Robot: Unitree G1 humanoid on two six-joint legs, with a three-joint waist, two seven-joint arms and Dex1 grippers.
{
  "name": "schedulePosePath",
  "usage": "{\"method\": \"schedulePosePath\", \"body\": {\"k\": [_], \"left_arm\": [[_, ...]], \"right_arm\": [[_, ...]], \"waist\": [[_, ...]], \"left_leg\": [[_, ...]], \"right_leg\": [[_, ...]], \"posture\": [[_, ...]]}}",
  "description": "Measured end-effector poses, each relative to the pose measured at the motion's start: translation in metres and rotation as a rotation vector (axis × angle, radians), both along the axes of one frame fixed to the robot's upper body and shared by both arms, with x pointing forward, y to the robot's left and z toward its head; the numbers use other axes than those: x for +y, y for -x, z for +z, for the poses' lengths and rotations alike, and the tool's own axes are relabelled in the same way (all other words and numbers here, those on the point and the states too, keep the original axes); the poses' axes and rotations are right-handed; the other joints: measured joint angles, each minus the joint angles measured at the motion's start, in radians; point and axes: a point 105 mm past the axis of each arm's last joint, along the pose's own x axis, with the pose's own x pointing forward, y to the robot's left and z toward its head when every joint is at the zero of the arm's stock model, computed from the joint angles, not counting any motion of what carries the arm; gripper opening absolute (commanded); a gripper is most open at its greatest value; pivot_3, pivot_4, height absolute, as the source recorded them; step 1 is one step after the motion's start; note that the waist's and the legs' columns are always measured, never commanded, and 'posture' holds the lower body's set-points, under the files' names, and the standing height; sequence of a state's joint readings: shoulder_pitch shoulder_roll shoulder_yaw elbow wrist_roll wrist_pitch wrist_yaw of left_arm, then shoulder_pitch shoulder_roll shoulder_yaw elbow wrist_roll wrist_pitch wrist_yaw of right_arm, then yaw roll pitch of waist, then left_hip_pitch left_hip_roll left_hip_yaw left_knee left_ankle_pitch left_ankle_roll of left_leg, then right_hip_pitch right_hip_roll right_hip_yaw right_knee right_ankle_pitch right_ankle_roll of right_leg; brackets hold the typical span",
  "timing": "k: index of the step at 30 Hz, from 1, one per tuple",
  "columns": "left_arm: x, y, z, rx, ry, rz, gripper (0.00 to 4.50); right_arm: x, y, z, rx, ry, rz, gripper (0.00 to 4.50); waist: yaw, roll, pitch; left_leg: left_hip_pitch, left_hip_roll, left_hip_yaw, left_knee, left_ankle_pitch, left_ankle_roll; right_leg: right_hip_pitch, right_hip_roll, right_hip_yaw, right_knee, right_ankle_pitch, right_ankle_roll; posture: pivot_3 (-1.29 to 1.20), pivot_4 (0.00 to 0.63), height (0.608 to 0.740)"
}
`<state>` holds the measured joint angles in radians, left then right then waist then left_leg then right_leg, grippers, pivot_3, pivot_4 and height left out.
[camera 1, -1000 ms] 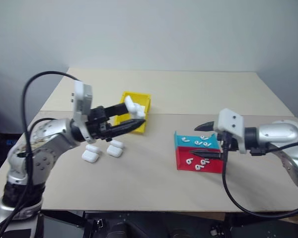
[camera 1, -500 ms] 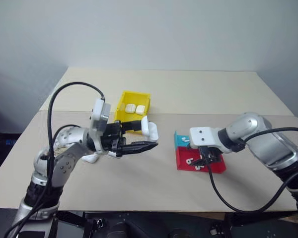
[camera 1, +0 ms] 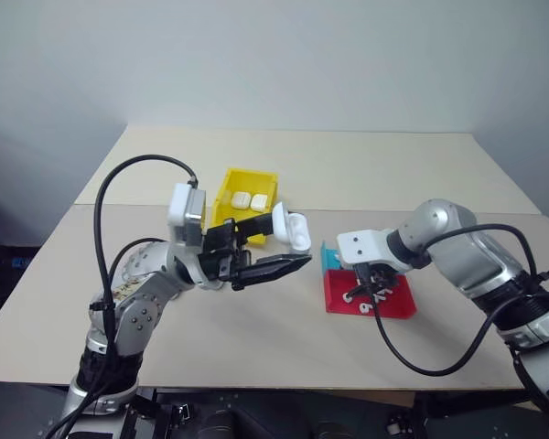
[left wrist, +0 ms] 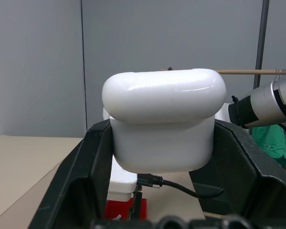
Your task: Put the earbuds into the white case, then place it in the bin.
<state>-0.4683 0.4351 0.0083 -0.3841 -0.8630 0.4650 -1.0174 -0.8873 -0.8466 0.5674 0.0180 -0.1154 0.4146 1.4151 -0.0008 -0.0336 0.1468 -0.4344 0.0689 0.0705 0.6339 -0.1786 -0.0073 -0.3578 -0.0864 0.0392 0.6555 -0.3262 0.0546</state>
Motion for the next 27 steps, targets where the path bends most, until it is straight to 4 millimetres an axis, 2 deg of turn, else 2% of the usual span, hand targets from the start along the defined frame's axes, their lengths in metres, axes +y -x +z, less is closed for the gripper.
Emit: {"method": "schedulePosePath", "body": {"k": [4,11,15,27], "left_arm": [[-0.004,0.002,-0.004,0.000,-0.015,-0.025,2.80],[-0.015,0.001,-0.008,0.011,-0.016,-0.017,2.80],[-0.020,-0.005,-0.004,0.042,0.051,0.036,2.80],[-0.019,0.000,-0.006,0.064,0.077,0.044,2.80]], "right_arm": [[0.005,-0.001,-0.007,0.013,0.015,0.014,3.30],[0.002,-0.006,-0.012,-0.022,0.067,0.023,3.30],[-0.001,-0.007,-0.014,-0.021,0.083,0.023,3.30],[-0.002,-0.007,-0.025,-0.009,0.108,0.033,3.30]], "waist": [[0.001,0.000,0.000],[0.003,0.000,0.000],[0.003,0.000,0.000],[0.001,0.000,0.000]], "left_leg": [[0.000,0.000,0.000,0.000,0.000,0.000],[0.000,0.000,0.000,0.001,0.000,0.000],[0.000,0.000,-0.001,0.001,0.000,0.000],[0.000,0.000,-0.001,0.002,0.000,0.000]], "right_leg": [[0.000,0.000,0.000,0.001,0.000,0.000],[0.000,0.000,0.000,0.001,0.000,0.000],[0.000,0.000,0.000,0.002,0.000,0.000],[0.000,0.000,-0.001,0.002,0.000,0.000]], "posture": [[0.00,0.150,0.740],[0.00,0.150,0.740],[0.00,0.150,0.740],[0.00,0.150,0.740]]}}
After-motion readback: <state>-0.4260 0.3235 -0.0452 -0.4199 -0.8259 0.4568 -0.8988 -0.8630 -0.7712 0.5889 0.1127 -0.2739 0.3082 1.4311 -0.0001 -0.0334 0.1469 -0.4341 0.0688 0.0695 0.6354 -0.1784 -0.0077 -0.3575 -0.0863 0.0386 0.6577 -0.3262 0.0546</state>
